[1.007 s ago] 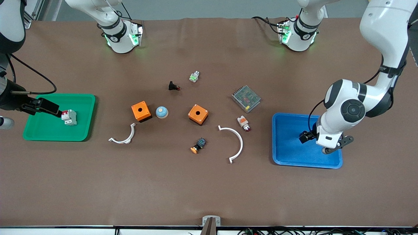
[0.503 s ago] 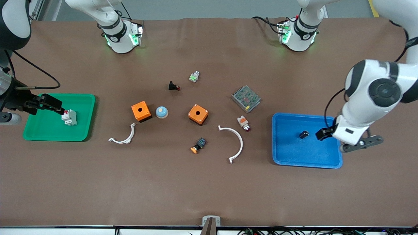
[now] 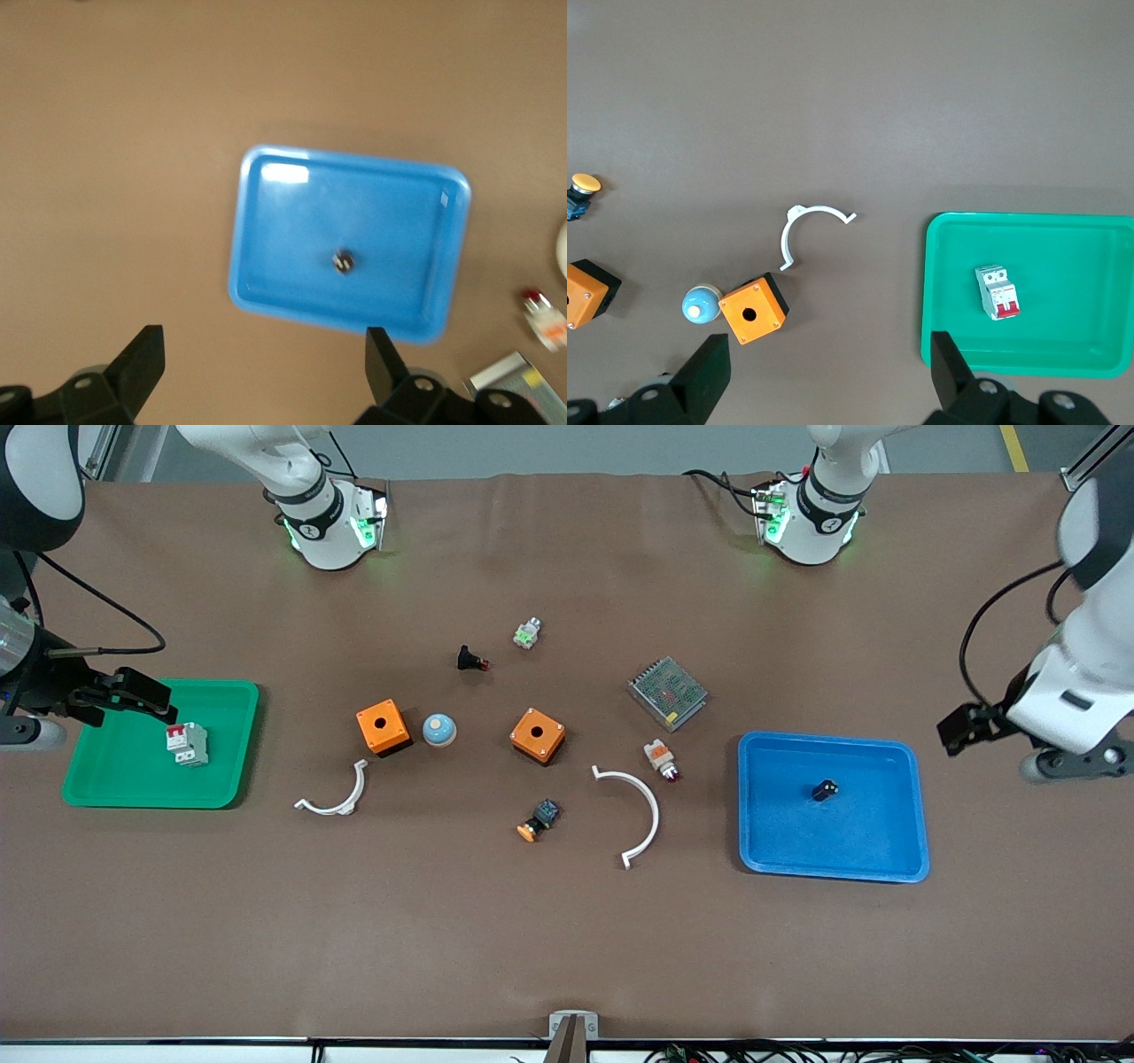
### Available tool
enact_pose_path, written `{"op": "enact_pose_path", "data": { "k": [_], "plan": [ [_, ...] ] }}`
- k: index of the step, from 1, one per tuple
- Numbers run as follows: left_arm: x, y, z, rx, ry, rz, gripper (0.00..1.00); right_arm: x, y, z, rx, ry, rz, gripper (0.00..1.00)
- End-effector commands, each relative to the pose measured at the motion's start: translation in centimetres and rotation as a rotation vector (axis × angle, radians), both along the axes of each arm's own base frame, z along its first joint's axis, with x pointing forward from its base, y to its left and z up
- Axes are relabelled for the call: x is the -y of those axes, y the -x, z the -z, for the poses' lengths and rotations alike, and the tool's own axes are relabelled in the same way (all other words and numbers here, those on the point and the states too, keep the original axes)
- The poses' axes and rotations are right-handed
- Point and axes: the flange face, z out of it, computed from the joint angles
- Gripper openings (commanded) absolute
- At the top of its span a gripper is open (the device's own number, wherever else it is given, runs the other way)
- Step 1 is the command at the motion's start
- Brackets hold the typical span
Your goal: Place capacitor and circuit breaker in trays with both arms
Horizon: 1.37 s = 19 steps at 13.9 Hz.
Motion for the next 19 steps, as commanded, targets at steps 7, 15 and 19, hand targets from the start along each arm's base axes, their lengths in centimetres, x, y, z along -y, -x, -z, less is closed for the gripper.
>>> {"op": "enact_pose_path", "data": {
  "k": [7, 15, 19],
  "plan": [
    [-1.0, 7.0, -6.0, -0.079, 0.076, 0.014, 1.0, 0.6, 0.8, -0.2, 0.003, 0.013, -0.004, 1.0],
    [0.8, 8.9, -6.0, -0.044, 0.092, 0.057, 1.0, 1.3, 0.8, 0.0, 0.0, 0.003, 0.009, 1.0],
    [2.5, 9.4, -6.7, -0.023, 0.09, 0.072, 1.0, 1.3, 0.8, 0.0, 0.0, 0.004, 0.009, 1.0]
  ]
}}
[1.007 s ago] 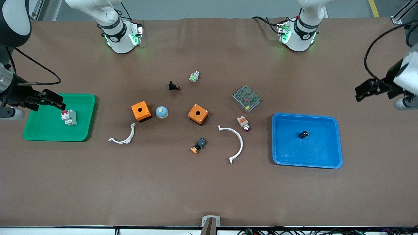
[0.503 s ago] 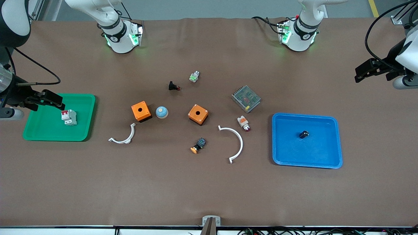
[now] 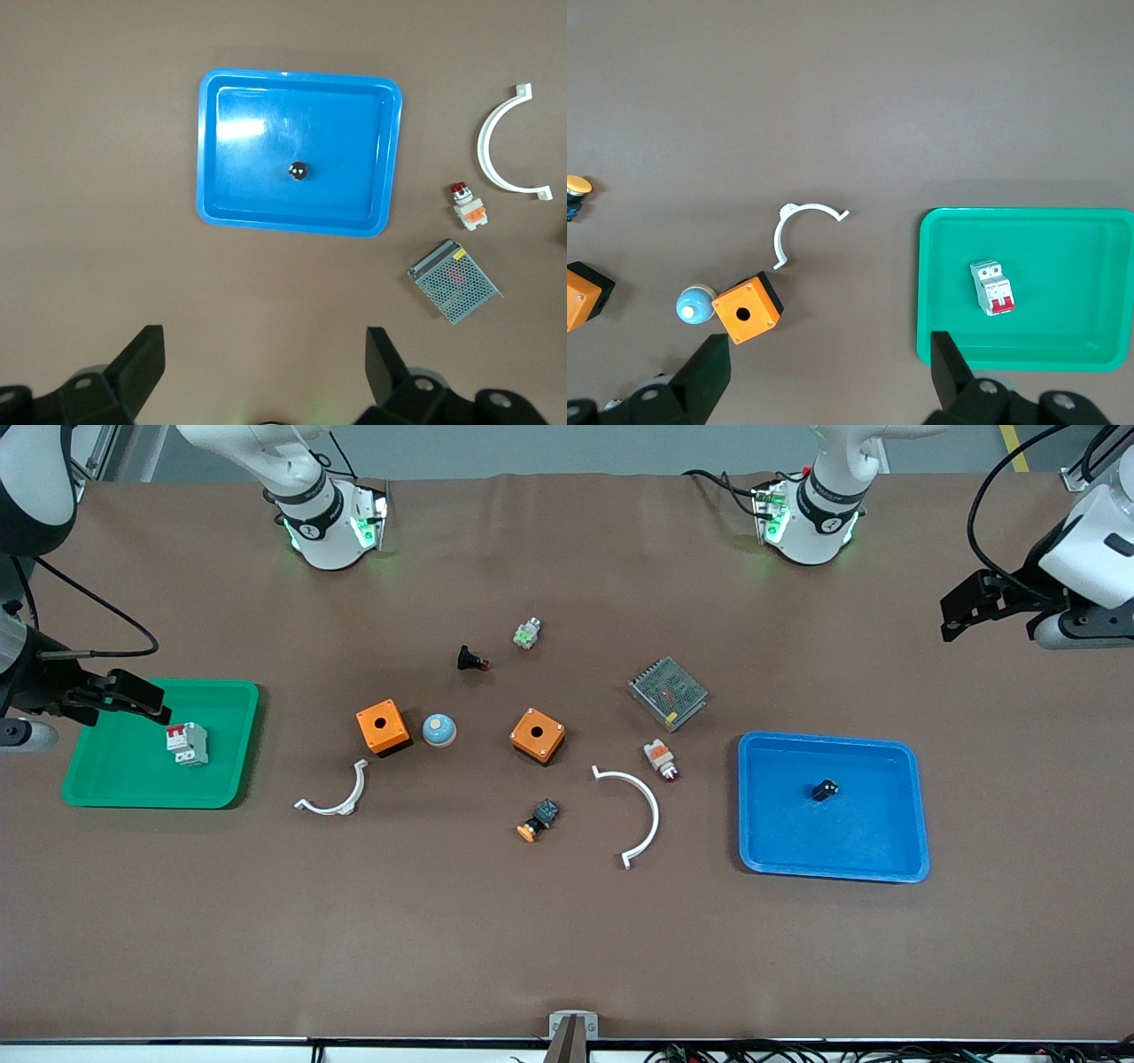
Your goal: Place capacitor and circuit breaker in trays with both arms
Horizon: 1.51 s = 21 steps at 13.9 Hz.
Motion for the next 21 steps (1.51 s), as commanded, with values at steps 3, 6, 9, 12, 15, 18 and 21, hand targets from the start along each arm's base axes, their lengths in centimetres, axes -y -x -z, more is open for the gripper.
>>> {"op": "enact_pose_path", "data": {
  "k": [3, 6, 9, 12, 15, 18, 21],
  "plan": [
    [0.9, 1.4, -1.1, 0.031, 0.013, 0.011, 1.0, 0.2, 0.7, -0.4, 0.008, 0.003, -0.008, 1.0],
    [1.0, 1.4, -1.0, 0.023, 0.01, 0.015, 1.0, 0.3, 0.7, -0.4, 0.008, 0.003, -0.007, 1.0],
    [1.1, 1.6, -1.2, 0.026, 0.01, 0.031, 1.0, 0.3, 0.8, -0.3, 0.006, 0.002, -0.007, 1.0],
    [1.3, 1.4, -0.7, 0.015, 0.008, 0.037, 1.0, 0.6, 0.8, -0.3, 0.005, 0.002, -0.002, 1.0],
    [1.7, 1.4, -0.6, 0.011, 0.009, 0.037, 1.0, 1.4, 0.9, -0.2, -0.006, -0.003, -0.007, 1.0],
    [1.8, 1.4, -0.6, 0.005, 0.007, 0.033, 1.0, 1.9, 1.0, -0.2, -0.006, -0.003, -0.004, 1.0],
    [1.6, 1.3, -0.8, 0.007, 0.01, 0.046, 1.0, 1.9, 0.9, -0.2, -0.005, -0.003, -0.004, 1.0]
  ]
}}
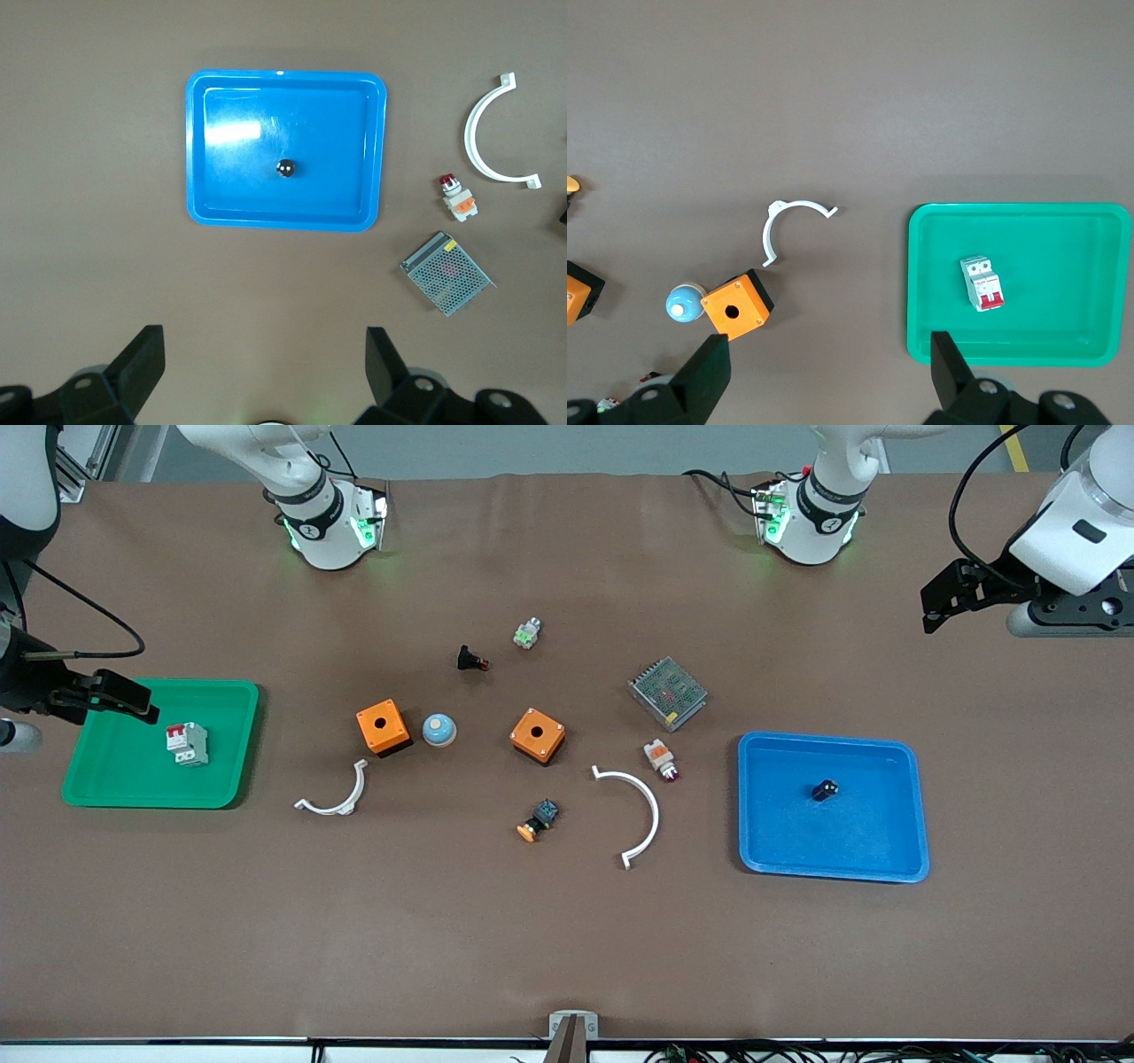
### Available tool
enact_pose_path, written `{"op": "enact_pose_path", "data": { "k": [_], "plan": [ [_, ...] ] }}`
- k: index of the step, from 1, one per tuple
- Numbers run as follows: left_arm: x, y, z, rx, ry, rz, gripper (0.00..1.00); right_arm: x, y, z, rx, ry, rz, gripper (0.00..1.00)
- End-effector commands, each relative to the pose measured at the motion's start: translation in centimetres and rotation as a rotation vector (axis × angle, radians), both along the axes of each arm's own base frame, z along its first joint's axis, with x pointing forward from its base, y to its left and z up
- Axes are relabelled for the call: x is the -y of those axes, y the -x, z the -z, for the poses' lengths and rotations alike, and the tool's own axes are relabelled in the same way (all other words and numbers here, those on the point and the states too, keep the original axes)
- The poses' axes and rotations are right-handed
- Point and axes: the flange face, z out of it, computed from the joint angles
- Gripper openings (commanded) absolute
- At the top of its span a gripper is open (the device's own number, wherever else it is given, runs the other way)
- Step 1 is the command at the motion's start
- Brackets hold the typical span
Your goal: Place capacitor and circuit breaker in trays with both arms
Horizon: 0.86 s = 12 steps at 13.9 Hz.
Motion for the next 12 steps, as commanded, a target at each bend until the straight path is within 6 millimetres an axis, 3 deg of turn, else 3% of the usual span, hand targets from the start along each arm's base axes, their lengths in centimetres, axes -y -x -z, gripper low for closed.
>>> {"op": "enact_pose_path", "data": {
  "k": [1, 4, 12],
  "plan": [
    [0.1, 0.3, -0.3, 0.001, 0.015, 0.008, 1.0, 0.0, 0.8, -0.5, 0.006, -0.004, -0.013, 1.0],
    [0.6, -1.2, -0.2, 0.002, 0.034, 0.009, 1.0, 0.0, 0.8, -0.5, 0.007, -0.002, -0.013, 1.0],
    [-0.2, -0.1, -0.9, -0.031, 0.017, -0.004, 1.0, 0.0, 0.2, -0.9, 0.058, 0.002, -0.015, 1.0]
  ]
}}
